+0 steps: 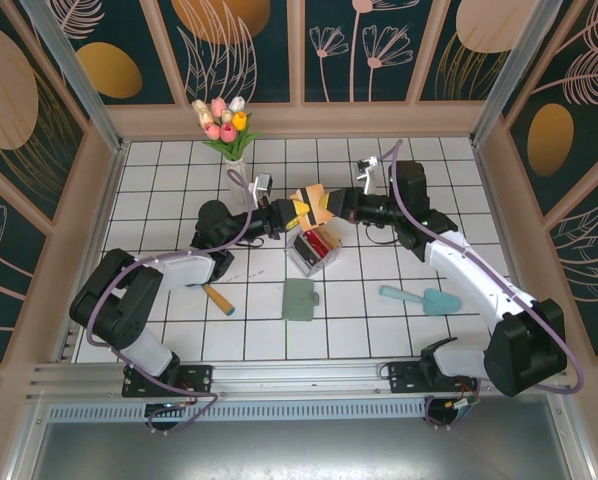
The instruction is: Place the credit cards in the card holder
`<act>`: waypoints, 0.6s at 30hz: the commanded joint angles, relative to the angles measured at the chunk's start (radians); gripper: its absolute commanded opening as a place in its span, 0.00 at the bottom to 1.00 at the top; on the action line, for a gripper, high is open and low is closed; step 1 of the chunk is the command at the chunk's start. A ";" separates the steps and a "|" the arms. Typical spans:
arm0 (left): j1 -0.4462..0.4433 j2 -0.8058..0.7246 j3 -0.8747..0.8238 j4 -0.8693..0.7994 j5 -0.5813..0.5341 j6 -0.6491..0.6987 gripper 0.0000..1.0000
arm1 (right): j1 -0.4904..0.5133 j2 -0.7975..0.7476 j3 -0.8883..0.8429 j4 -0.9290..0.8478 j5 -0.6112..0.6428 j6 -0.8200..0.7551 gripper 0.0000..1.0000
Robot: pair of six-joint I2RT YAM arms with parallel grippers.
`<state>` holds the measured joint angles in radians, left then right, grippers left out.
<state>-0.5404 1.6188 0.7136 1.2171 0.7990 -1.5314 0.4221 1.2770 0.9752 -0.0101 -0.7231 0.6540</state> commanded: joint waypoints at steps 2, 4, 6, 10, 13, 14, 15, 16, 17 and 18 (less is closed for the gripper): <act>0.000 -0.004 -0.003 0.111 -0.009 -0.001 0.07 | -0.017 -0.019 -0.017 -0.060 0.070 -0.008 0.15; -0.001 -0.004 -0.012 0.111 -0.015 -0.001 0.10 | -0.023 -0.025 -0.019 -0.070 0.082 -0.008 0.14; 0.000 -0.003 -0.015 0.116 -0.012 -0.002 0.10 | -0.028 -0.029 -0.023 -0.068 0.085 -0.005 0.12; -0.001 -0.003 -0.014 0.120 -0.007 -0.005 0.12 | -0.031 -0.029 -0.025 -0.071 0.089 -0.005 0.13; 0.000 -0.003 -0.011 0.125 -0.003 -0.007 0.13 | -0.029 -0.028 -0.027 -0.071 0.094 -0.004 0.12; 0.001 -0.004 -0.011 0.125 -0.002 -0.006 0.13 | -0.031 -0.027 -0.027 -0.074 0.098 -0.005 0.12; 0.000 -0.003 -0.010 0.124 -0.004 -0.007 0.13 | -0.032 -0.027 -0.027 -0.078 0.104 -0.005 0.12; 0.002 -0.002 -0.009 0.125 -0.006 -0.008 0.13 | -0.033 -0.028 -0.028 -0.079 0.113 -0.004 0.12; 0.001 -0.002 -0.009 0.126 -0.006 -0.009 0.13 | -0.033 -0.028 -0.030 -0.079 0.116 -0.001 0.12; 0.002 -0.001 -0.009 0.126 -0.006 -0.009 0.13 | -0.036 -0.030 -0.032 -0.076 0.115 0.001 0.12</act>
<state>-0.5438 1.6253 0.7040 1.2240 0.7841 -1.5326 0.4183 1.2629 0.9714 -0.0341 -0.6968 0.6575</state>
